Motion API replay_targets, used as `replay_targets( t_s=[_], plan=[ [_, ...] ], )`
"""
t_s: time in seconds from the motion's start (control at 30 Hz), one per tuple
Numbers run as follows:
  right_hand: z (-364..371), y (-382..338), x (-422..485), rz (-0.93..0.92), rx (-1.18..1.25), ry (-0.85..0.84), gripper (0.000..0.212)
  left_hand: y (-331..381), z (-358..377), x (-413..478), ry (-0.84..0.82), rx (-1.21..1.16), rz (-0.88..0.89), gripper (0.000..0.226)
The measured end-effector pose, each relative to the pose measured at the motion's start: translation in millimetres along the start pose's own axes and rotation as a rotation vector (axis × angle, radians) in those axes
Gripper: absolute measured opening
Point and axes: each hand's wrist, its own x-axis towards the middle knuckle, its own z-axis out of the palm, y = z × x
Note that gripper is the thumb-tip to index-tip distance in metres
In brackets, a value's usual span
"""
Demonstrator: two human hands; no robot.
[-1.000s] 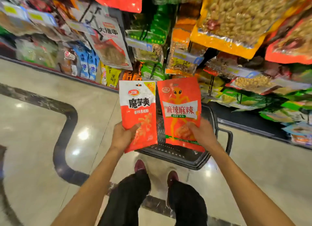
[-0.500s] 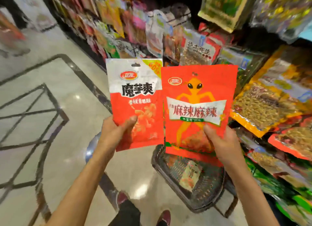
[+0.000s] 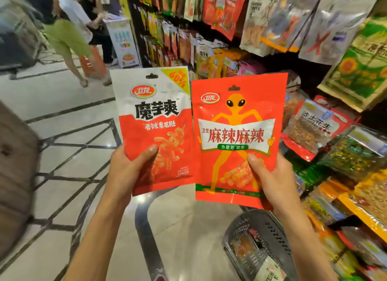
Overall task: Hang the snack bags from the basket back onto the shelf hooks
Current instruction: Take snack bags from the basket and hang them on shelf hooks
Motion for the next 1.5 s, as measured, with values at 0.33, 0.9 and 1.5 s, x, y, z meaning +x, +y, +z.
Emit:
replay_targets(
  t_s=[0.33,0.9,1.5],
  plan=[
    [149.5,-31.4,39.6,-0.061,0.021,-0.005,0.026,13.5,-112.5,93.3,-0.002,-0.023,0.010,0.033],
    [293.9,-23.3,215.8,-0.072,-0.018,0.059,0.024,12.9,-161.3,342.4,-0.038,-0.016,0.033,0.035],
    [410.0,-1.7,434.2,-0.003,-0.027,0.246,0.021,11.2,-126.8,653.7,-0.207,-0.034,-0.004,0.033]
  ],
)
